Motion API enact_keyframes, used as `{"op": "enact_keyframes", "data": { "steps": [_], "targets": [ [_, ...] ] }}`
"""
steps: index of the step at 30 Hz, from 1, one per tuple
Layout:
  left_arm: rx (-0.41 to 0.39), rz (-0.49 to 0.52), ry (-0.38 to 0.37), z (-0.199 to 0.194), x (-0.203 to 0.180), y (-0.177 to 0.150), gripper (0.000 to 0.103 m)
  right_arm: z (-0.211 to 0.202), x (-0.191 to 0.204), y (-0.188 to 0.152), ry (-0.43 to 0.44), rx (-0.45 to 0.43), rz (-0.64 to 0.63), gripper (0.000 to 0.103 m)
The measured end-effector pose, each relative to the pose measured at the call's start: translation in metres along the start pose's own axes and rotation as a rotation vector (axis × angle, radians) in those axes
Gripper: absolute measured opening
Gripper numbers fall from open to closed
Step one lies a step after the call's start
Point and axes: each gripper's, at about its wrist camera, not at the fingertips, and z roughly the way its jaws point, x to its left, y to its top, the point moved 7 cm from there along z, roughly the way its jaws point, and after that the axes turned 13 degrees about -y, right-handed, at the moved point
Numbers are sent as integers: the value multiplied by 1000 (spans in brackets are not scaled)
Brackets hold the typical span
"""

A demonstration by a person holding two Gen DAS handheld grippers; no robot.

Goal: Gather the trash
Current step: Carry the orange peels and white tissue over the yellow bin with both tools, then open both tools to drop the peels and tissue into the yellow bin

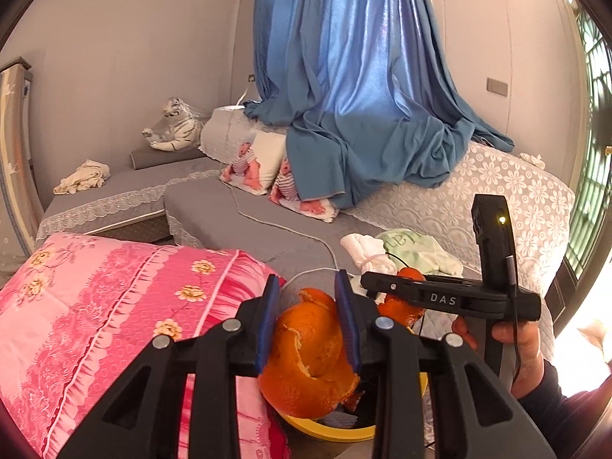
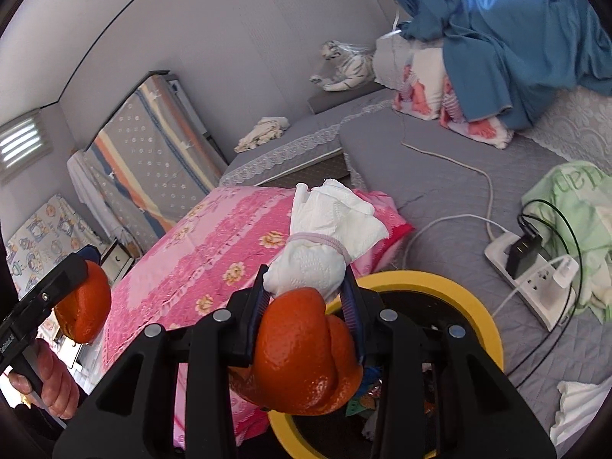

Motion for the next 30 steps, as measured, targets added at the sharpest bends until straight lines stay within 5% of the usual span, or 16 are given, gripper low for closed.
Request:
{"op": "enact_keyframes", "data": {
  "steps": [30],
  "targets": [
    [197,-113,-91,127,12,-48,28,35,-59,-38,-137,97,72,35]
  ]
}}
